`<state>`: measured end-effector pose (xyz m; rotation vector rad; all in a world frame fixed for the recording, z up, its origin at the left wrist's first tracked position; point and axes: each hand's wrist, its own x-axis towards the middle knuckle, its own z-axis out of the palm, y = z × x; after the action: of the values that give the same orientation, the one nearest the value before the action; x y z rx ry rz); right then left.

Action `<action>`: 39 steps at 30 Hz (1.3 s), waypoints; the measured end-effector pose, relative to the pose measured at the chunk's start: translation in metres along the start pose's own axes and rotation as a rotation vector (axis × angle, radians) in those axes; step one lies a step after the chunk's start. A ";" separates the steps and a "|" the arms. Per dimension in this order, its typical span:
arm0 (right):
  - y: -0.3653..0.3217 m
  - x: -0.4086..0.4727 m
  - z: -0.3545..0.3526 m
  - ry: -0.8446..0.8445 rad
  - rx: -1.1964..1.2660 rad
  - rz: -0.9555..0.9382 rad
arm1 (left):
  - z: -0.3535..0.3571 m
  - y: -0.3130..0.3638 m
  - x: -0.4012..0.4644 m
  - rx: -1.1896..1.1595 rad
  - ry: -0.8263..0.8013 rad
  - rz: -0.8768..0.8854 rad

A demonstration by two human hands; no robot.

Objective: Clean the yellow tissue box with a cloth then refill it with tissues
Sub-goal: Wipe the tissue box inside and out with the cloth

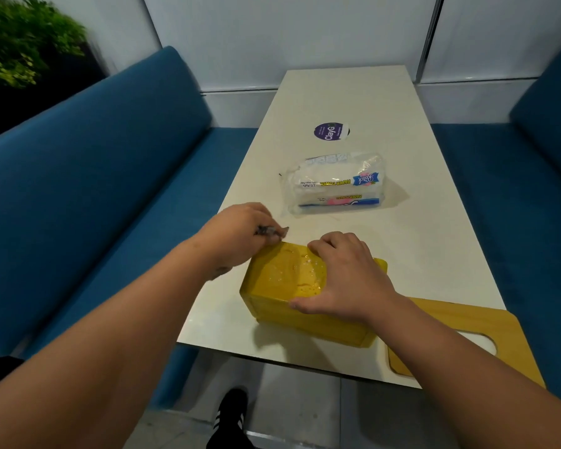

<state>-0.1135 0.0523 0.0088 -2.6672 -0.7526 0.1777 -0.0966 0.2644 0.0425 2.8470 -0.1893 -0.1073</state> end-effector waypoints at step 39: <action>0.002 0.003 0.000 0.022 0.032 0.005 | 0.004 -0.013 -0.020 0.080 -0.003 0.141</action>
<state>-0.1099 0.0529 0.0083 -2.6369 -0.7308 0.1598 -0.1156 0.2781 0.0358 2.9021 -0.4030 -0.0764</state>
